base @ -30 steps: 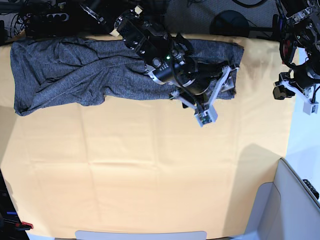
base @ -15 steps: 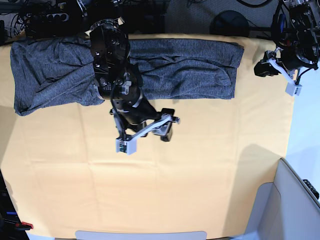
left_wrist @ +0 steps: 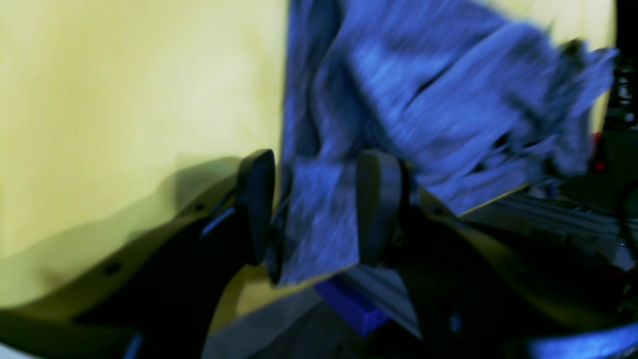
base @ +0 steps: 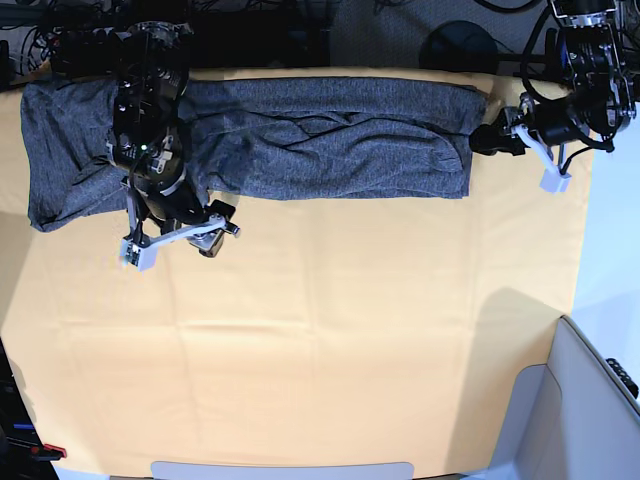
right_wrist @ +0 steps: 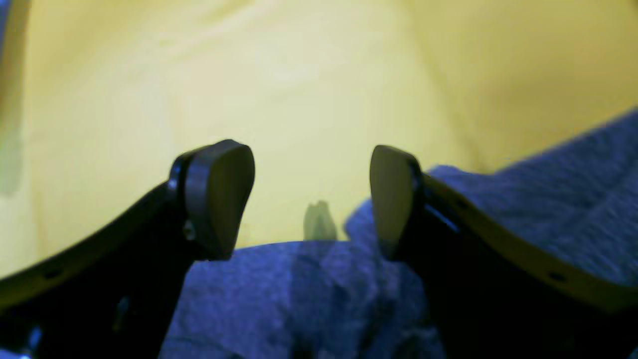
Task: Fold the T-shirt properly
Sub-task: 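Release the cuff and move both grippers to the body's side edges, then grasp the folded body's side edges with both grippers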
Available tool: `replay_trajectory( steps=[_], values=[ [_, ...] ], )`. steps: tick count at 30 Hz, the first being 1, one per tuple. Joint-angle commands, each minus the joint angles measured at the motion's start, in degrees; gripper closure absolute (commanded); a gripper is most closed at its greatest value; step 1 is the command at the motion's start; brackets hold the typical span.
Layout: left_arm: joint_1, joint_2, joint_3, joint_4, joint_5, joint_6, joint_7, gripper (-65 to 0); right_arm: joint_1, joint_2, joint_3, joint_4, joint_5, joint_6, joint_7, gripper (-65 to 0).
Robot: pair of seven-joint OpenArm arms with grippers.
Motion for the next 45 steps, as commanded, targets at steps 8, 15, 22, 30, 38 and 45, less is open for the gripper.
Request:
replay_trajectory(
  steps=[8,15,22,30,38,45],
  values=[
    [-2.2,-0.7,4.2,0.6,-1.1,0.1,0.3,-26.2,-3.9,2.3,8.5,1.9,0.4,0.5,1.1,-39.8],
    [-2.2,0.0,4.8,0.6,-0.8,0.1,0.3,-26.1,-5.6,2.2,14.1,2.5,0.4,0.7,1.1,-39.8],
    [-2.2,-1.7,4.1,0.6,-0.6,0.1,-0.2,-26.1,-5.9,2.0,15.5,2.5,0.4,0.8,1.1,-39.7],
    [-2.2,-1.9,4.1,0.6,-0.6,0.1,-0.3,-26.0,-5.8,1.9,15.6,2.5,0.4,0.8,1.1,-39.7],
    [-2.2,-1.7,4.8,0.6,-0.3,0.3,-2.1,-26.0,-5.8,1.9,15.5,2.5,0.4,0.8,1.1,-39.7],
    [-2.1,-1.5,4.8,0.6,5.4,0.3,-3.0,-26.0,-5.8,1.9,15.2,2.5,0.4,0.8,1.1,-39.7]
  ],
)
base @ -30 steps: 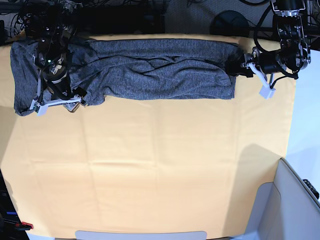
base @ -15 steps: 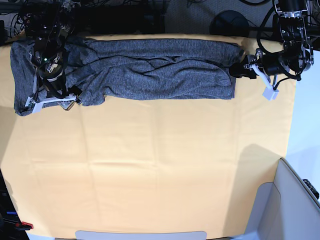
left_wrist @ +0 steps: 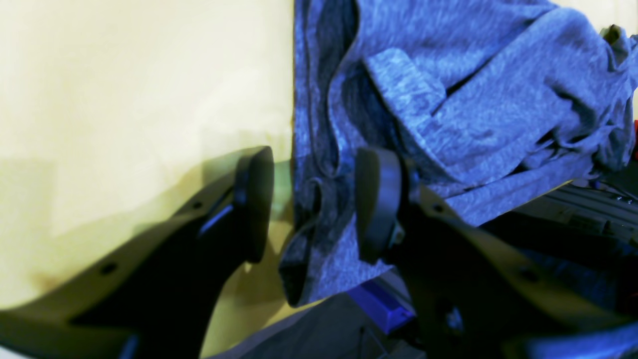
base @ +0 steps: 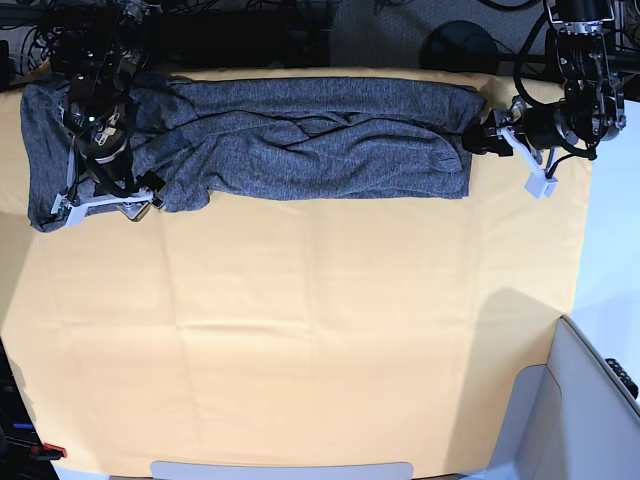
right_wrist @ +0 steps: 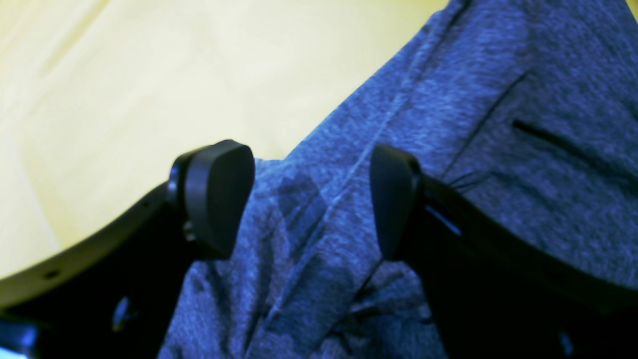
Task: Fold the T-shirt properly
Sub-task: 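Grasp the folded body's side edges with both grippers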
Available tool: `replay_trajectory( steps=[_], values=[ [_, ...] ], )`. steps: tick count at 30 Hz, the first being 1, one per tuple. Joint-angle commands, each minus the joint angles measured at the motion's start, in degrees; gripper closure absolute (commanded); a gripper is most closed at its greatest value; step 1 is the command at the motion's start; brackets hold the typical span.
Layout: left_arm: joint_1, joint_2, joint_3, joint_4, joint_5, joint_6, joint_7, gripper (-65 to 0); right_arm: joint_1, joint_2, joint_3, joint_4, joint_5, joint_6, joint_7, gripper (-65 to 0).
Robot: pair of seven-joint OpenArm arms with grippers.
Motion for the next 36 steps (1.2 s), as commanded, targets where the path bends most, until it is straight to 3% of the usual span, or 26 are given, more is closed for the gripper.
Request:
replay_trajectory(
  steps=[1,5,13,23,30,36],
  values=[
    [-0.4,-0.9,-0.3,0.8,-0.7,-0.1,-0.4,-26.0,0.6,0.3,0.0,1.2,-0.2,0.3,1.1,-39.7],
    [-0.4,0.5,-0.3,0.8,-0.7,-0.1,0.1,-26.0,0.6,0.2,-0.1,1.2,-0.2,0.3,1.1,-39.7],
    [-0.5,1.7,7.2,0.8,-0.9,-0.1,-0.5,-26.0,0.5,0.2,-0.1,1.2,-0.2,0.3,1.1,-39.7],
    [-0.6,3.2,7.6,0.8,-0.8,-0.1,-0.5,-25.4,0.1,0.2,-0.1,1.2,-0.2,0.4,1.1,-39.7],
    [-1.0,3.2,7.7,0.8,-0.7,-0.2,-0.5,-1.8,0.1,0.2,-0.1,1.2,-0.2,0.4,1.1,-39.7],
    [-2.5,3.1,7.7,1.2,-1.0,-0.2,0.2,-0.6,0.1,2.5,0.8,1.2,-0.4,0.4,1.1,-39.7]
  ],
)
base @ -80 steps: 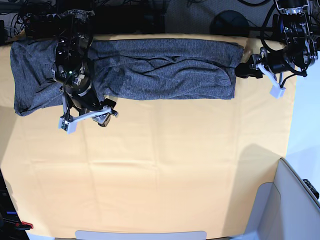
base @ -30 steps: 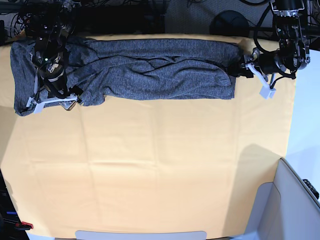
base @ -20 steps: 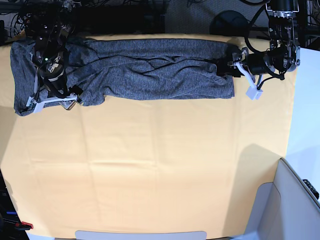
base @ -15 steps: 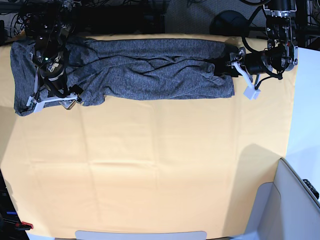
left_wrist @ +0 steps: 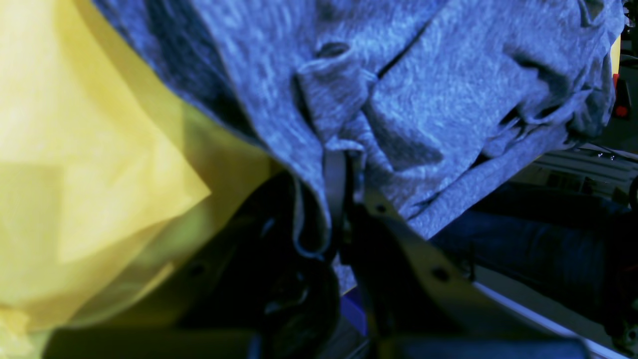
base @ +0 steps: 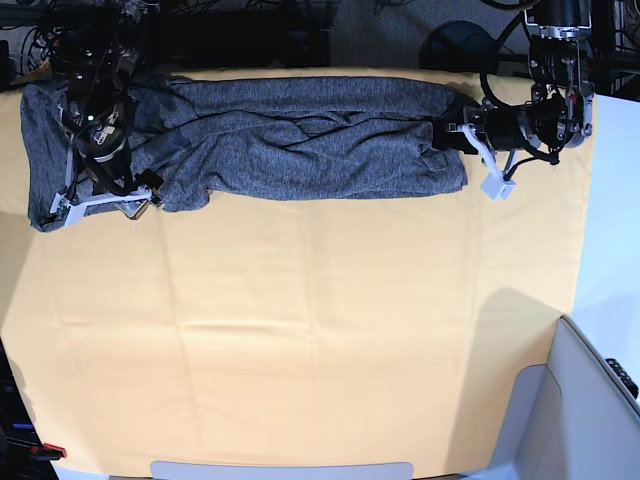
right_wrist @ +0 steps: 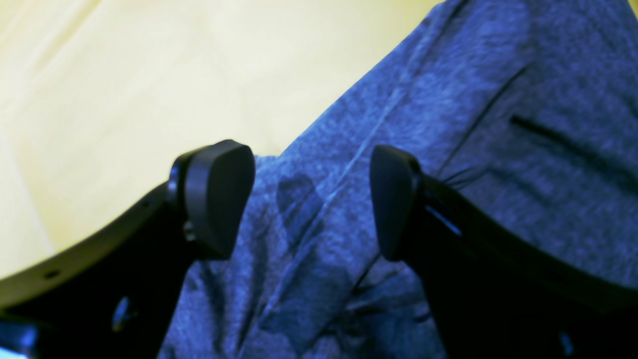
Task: Fold the T-shirt properly
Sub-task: 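Grasp the folded body's side edges with both grippers, then fold the side held by the left gripper toward the right gripper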
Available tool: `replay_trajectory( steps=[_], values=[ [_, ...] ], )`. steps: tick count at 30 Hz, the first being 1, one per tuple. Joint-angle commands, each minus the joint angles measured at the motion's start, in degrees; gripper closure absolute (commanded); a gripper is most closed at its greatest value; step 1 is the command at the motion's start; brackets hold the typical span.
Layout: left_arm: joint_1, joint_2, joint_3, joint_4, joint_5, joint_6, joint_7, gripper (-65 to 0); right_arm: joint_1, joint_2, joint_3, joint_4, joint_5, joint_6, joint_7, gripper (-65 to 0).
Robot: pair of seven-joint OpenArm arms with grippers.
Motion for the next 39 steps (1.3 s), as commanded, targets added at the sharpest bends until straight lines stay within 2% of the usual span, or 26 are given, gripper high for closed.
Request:
replay_trajectory(
  steps=[1,5,9,13,18,22,27,33,39],
  values=[
    [-0.3,-0.7,-0.2,1.2,-1.3,-0.1,0.2,-0.6,0.5,1.4,1.2,1.1,-0.5,0.1,1.3,-39.7],
    [-0.3,-0.2,-0.3,4.2,-1.3,-0.1,2.0,-0.6,-0.4,1.7,5.0,1.0,-0.5,0.1,1.3,-39.7],
    [-0.4,3.1,-0.4,7.6,-1.4,-0.1,4.8,-0.6,-0.9,1.8,11.0,1.0,-0.5,0.1,1.1,-39.7],
    [-1.4,8.1,-0.2,10.3,-1.4,-0.1,4.8,-0.5,-2.3,2.8,15.3,0.8,-0.5,0.1,0.9,-39.7],
    [-4.3,14.3,0.4,10.5,-1.4,-0.1,4.8,-0.5,-4.3,4.3,15.6,0.8,-0.5,0.1,0.9,-39.7],
    [-6.3,16.8,6.6,10.5,-1.2,0.2,4.8,-0.5,-5.7,4.4,15.6,0.8,-0.5,0.1,0.9,-39.7],
    [-6.5,20.6,10.4,10.5,-1.0,0.3,4.8,-0.5,-6.4,4.4,15.7,0.8,-0.6,0.1,1.0,-39.7],
    [-6.5,23.4,12.6,10.4,-0.9,0.3,4.8,-0.5,-6.9,4.4,15.7,0.7,-0.6,0.1,1.0,-39.7],
    [-8.3,23.4,13.3,10.4,-1.1,0.3,4.8,-0.5,-7.2,4.4,15.7,-0.2,-0.6,0.1,1.0,-39.7]
  ],
)
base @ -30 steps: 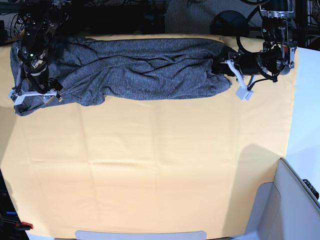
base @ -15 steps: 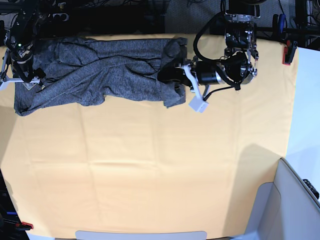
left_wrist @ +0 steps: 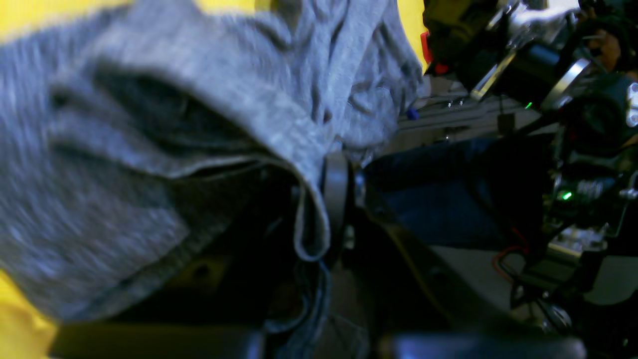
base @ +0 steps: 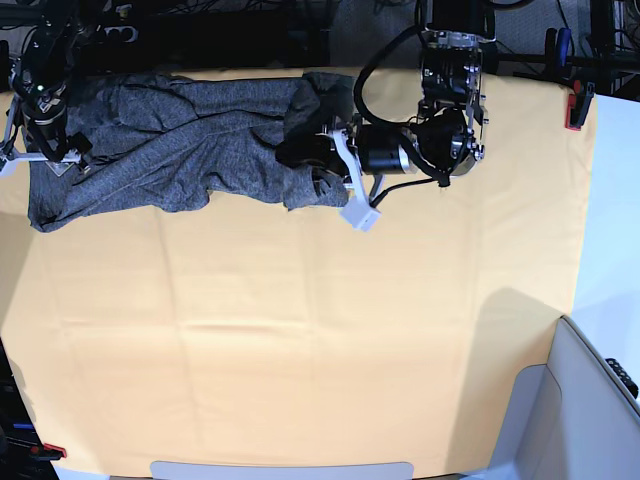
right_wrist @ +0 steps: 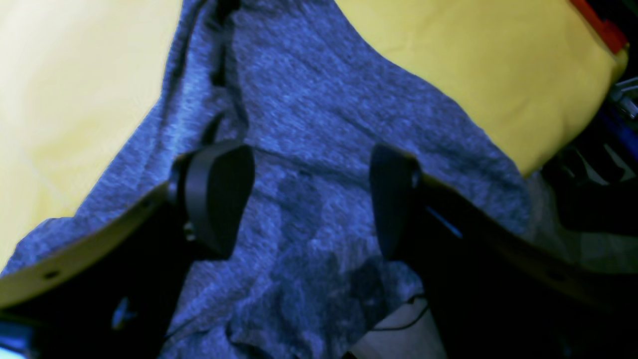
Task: Fold the T-shirt properly
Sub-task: 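Fold the side held by the left gripper toward the right gripper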
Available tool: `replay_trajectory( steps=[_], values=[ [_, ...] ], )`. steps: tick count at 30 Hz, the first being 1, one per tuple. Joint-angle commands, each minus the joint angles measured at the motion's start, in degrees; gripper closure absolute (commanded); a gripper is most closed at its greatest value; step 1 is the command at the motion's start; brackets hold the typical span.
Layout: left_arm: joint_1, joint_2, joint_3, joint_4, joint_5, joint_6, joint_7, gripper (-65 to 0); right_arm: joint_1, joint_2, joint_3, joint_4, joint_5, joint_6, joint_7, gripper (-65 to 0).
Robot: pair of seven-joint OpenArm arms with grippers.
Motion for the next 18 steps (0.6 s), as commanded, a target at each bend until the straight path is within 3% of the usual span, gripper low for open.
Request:
replay_trajectory(
  steps=[1,11,18],
  values=[
    [-1.1,0.2,1.3,1.0,-1.6,-0.1,0.5,-0.5,0.1,0.8,0.4,0.2,-0.5,0.2,1.0,-39.7],
    [-7.7,-0.2,14.0,1.1,-1.4,-0.1,0.5,-0.6,0.2,0.6,0.3,-0.5,-0.5,0.2,1.1,-39.7],
    [-10.8,0.2,19.2,0.9,-1.4,-0.1,0.5,-0.6,0.1,0.3,0.0,-0.6,-0.5,0.2,1.1,-39.7]
  ],
)
